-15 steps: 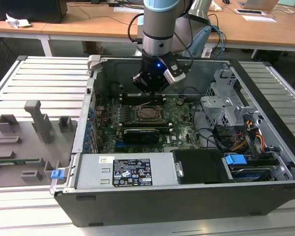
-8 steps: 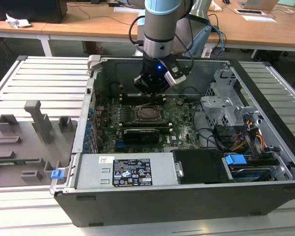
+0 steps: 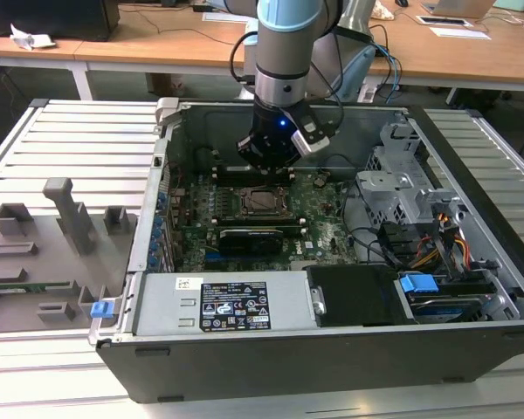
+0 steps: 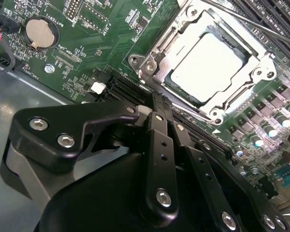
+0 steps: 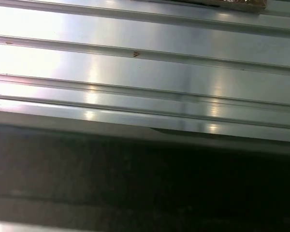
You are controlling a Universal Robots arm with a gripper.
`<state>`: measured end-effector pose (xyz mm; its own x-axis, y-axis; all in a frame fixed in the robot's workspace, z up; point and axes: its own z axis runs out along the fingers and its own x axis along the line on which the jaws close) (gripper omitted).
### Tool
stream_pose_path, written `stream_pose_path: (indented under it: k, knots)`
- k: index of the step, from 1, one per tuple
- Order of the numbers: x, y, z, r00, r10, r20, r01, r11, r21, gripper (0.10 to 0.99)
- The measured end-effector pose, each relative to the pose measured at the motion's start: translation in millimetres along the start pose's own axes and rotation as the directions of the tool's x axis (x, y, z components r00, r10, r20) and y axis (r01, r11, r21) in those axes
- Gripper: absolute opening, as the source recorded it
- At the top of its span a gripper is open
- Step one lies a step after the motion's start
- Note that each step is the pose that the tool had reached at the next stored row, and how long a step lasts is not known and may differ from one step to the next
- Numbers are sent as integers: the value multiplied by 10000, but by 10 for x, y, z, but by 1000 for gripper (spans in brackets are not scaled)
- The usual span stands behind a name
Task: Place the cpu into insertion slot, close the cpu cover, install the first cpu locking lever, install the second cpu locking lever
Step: 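Install the first cpu locking lever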
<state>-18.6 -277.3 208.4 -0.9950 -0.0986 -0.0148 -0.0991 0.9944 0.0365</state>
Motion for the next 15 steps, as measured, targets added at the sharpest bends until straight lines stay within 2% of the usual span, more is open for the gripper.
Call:
stream_pose_path:
  k: [5, 15]
  knots:
    - [-8, -2, 33, 10000, 4, -13, -4, 10000, 24, 110]
    - [-15, -4, 49, 10000, 6, -24, -6, 10000, 66, 110]
